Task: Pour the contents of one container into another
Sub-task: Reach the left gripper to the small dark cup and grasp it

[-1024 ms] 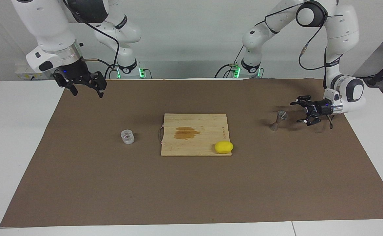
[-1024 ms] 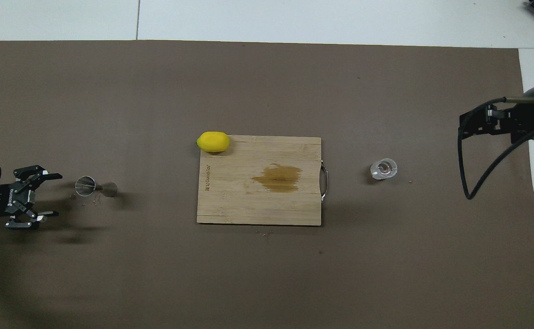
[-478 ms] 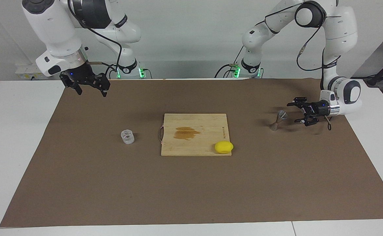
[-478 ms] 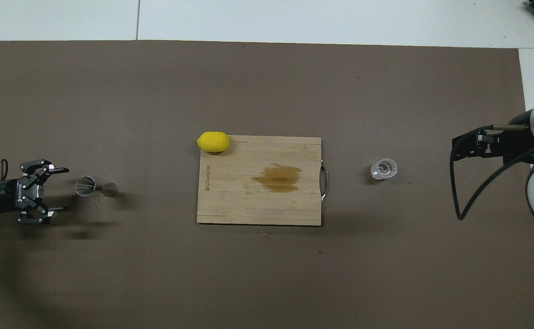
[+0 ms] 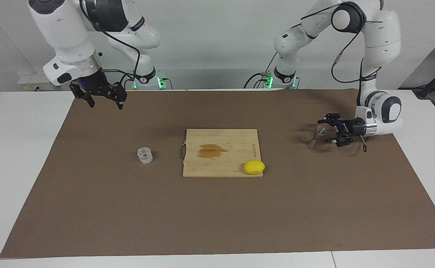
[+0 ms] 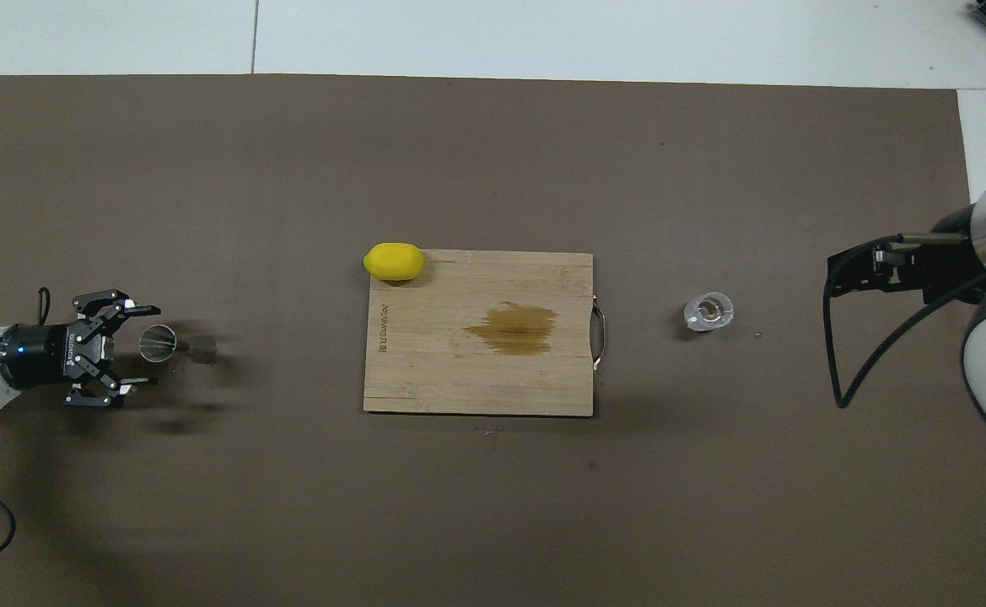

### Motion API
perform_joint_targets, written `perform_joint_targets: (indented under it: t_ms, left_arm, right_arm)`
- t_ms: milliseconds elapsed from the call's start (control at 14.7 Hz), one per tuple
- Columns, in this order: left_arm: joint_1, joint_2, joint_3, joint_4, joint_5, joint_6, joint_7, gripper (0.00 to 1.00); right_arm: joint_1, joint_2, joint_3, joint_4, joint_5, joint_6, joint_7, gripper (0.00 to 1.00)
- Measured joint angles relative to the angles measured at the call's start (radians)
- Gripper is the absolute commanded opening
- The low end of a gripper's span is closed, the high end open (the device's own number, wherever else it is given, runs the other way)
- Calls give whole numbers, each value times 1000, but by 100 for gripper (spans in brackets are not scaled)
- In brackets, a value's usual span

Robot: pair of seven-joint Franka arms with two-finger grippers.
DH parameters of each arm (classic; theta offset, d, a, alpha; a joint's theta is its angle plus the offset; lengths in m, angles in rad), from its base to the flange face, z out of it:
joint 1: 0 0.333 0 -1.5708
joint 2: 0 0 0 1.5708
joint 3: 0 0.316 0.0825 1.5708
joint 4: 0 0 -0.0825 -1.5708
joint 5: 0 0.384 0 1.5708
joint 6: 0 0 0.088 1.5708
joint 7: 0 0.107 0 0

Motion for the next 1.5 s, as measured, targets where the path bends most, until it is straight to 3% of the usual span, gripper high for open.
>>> perform_joint_targets:
  t_ms: [955,1092,1501]
  left_arm:
    - [-11,0,0,-7,0,-41,0,98]
    - [-14,0,0,-7,0,-41,0,93]
    - [-18,0,2,-7,0,-38,0,58]
  right_arm:
    - [-1,0,-1,-3,0,0,-41,100]
    - [-2,0,-3,-4,0,0,-41,100]
    - [-3,0,-5,-8,0,0,-41,100]
